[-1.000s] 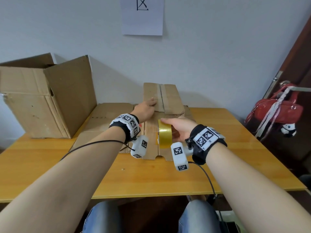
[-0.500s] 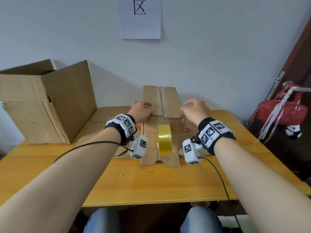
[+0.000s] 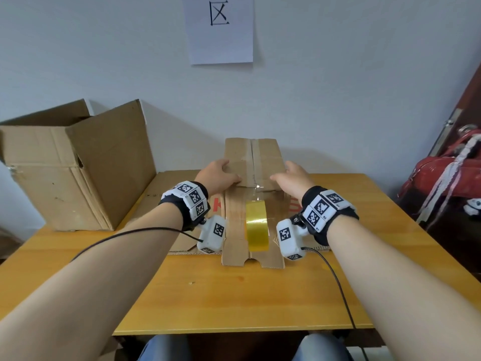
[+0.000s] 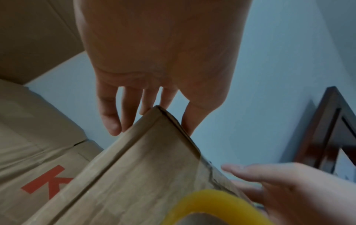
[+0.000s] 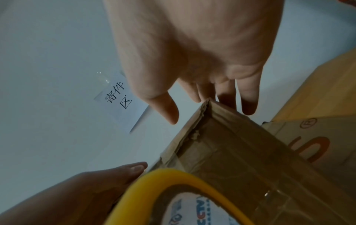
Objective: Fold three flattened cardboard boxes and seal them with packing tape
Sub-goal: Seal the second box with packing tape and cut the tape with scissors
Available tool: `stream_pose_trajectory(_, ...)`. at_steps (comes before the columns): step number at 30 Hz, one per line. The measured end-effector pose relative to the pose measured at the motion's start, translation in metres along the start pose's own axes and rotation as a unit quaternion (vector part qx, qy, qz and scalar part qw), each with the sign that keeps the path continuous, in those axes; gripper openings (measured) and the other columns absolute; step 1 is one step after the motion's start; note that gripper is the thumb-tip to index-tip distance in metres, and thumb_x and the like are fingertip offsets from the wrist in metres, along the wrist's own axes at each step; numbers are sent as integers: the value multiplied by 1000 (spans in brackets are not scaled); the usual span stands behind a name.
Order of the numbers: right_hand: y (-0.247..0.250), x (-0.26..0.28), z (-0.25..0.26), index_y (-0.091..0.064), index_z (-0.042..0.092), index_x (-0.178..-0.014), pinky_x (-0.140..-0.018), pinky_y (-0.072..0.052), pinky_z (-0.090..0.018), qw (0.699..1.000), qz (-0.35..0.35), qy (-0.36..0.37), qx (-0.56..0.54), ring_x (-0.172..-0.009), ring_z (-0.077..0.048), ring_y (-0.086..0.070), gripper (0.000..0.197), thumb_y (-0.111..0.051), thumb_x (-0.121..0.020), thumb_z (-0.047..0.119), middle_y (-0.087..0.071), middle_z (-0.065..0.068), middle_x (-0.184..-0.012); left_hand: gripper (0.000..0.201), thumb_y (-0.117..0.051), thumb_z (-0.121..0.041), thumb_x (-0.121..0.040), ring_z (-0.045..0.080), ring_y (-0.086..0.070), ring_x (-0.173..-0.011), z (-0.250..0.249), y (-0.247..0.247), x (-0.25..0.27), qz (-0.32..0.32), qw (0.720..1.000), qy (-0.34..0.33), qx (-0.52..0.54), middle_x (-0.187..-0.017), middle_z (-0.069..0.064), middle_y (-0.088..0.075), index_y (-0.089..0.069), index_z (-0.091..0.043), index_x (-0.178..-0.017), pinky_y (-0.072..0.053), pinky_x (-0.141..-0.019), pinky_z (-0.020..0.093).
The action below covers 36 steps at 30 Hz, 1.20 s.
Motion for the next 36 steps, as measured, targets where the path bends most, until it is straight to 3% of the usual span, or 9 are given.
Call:
stream_pose_trajectory(4,2,5,9,-30,44,-154,-86,-46,-33,997,11,46,55,-123,-25,-57,72,-60,-89,39,-41,6,-157,72,-65,-48,-90,25,-50,-132,-13,-3,4,-15,997,-37,-71,-149,4,-50,-35,-34,-153,-40,-90,27)
stream_pose_trajectory(9,-10,5,27,-45,40,-148,-104,-42,-34,981,58,94,159,-137,-23,-49,59,-59,-93,55,-47,5,-154,67,-56,-63,-89,33,-50,-131,-24,-16,4,7,989,-54,-140,-147,18,-43,-35,-47,-150,-41,-105,35)
stream_pose_trajectory(13,-17,3,35,-55,39,-141,-101,-40,-30,966,92,111,213,-133,-21,-52,46,-54,-98,55,-56,6,-146,43,-55,-53,-93,30,-49,-127,-24,-18,4,48,989,-54,-126,-137,14,-44,-52,-51,-136,-41,-105,33)
stream_pose_trajectory(18,-22,-4,39,-42,35,-152,-119,-27,-39,935,131,94,315,-144,-29,-37,53,-38,-104,56,-42,-1,-157,42,-53,-53,-95,25,-49,-126,-27,-18,-1,83,986,-53,-133,-140,13,-43,-54,-48,-136,-40,-104,31)
stream_pose_trajectory(23,-31,-14,43,-26,34,-158,-120,-25,-44,905,164,82,385,-147,-31,-31,50,-30,-109,38,-30,-5,-163,40,-49,-56,-96,26,-44,-129,-27,-19,1,95,982,-62,-150,-131,13,-48,-54,-53,-135,-39,-104,32)
stream_pose_trajectory(26,-36,-21,48,-24,25,-159,-117,-28,-34,903,178,74,384,-147,-29,-32,51,-33,-109,25,-29,-8,-163,42,-48,-52,-99,25,-32,-138,-31,-19,4,114,980,-63,-152,-127,9,-52,-50,-47,-141,-35,-108,34)
stream_pose_trajectory(29,-33,-26,54,-26,10,-158,-98,-30,-6,909,187,80,364,-148,-23,-31,51,-37,-109,16,-31,-10,-162,46,-52,-47,-99,25,-26,-143,-38,-14,1,127,975,-48,-173,-141,8,-47,-46,-42,-145,-32,-110,35)
stream_pose_trajectory(33,-23,-26,59,-33,19,-156,-105,-29,-23,916,184,74,350,-144,-23,-36,49,-41,-108,23,-38,-6,-159,63,-56,-55,-95,24,-40,-138,-43,-8,-6,176,959,-21,-220,-156,2,-39,-32,-43,-152,-42,-85,28)
stream_pose_trajectory(36,-21,-26,62,-35,25,-155,-106,-33,-27,913,196,69,350,-138,-22,-43,51,-46,-106,28,-44,-5,-154,67,-53,-55,-97,23,-39,-140,-49,-5,-9,210,946,-21,-246,-160,-3,-34,-23,-42,-156,-38,-91,27)
Point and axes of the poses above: each hand's wrist, its own x-axis away from the middle knuckle, its own y-axis out of the back of the hand, z = x × y, the point moved 6 cm from there along -x, towards the middle knuckle
